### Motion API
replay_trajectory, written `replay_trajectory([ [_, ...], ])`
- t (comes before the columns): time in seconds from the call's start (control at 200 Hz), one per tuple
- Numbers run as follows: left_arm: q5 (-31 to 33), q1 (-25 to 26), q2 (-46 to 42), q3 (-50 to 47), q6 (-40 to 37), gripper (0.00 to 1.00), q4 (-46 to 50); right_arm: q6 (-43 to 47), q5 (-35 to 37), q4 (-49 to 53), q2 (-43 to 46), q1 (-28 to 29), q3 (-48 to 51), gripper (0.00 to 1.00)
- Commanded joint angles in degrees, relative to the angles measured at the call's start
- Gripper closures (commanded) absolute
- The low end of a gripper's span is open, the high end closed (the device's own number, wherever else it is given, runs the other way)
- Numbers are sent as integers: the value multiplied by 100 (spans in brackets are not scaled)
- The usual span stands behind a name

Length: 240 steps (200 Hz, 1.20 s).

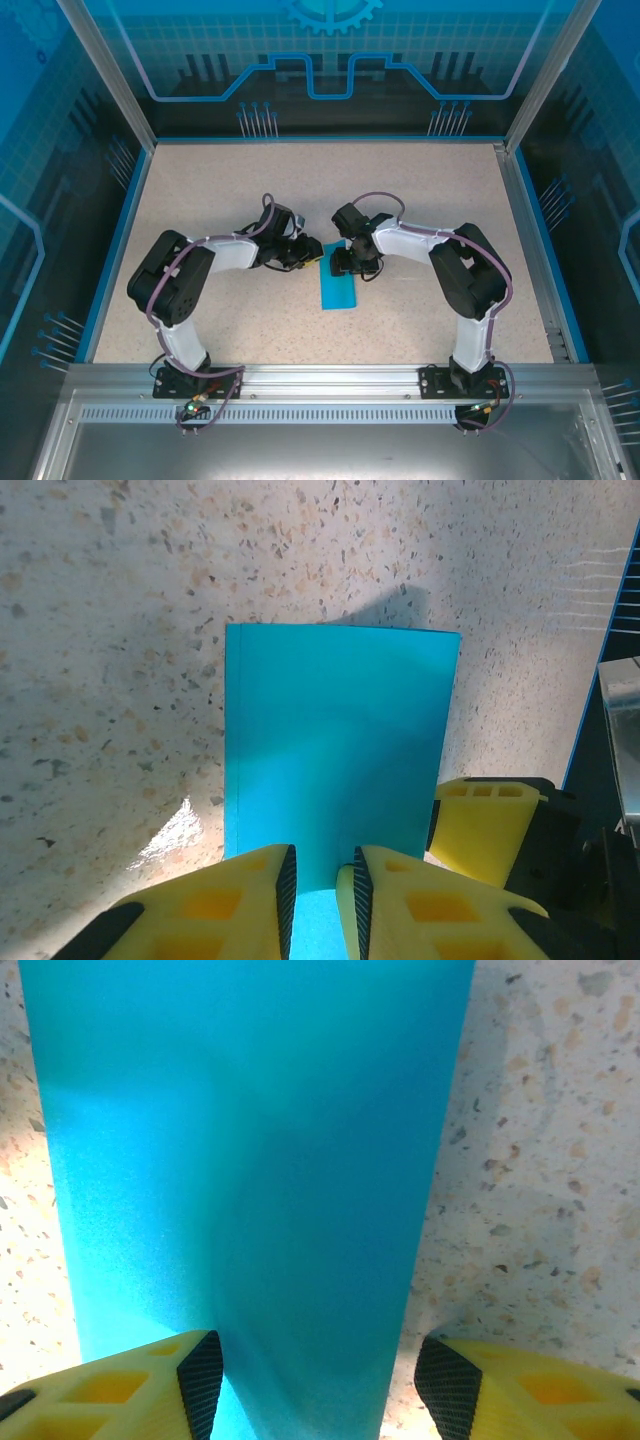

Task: Fold a paper plane with a square sheet of paper (pick it up from the middle)
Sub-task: Hold the square sheet of paper at the center of the table.

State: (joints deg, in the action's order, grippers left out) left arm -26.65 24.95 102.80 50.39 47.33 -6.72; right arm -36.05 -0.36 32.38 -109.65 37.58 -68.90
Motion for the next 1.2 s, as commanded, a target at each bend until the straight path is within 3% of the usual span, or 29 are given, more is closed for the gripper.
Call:
replay_trajectory([
  [0.0,-169,80,152,173,59,76,74,-45,-182,-336,-778,143,317,39],
  [1.195,-227,151,512,371,-29,89,455,-130,-219,-341,-1015,215,334,36],
])
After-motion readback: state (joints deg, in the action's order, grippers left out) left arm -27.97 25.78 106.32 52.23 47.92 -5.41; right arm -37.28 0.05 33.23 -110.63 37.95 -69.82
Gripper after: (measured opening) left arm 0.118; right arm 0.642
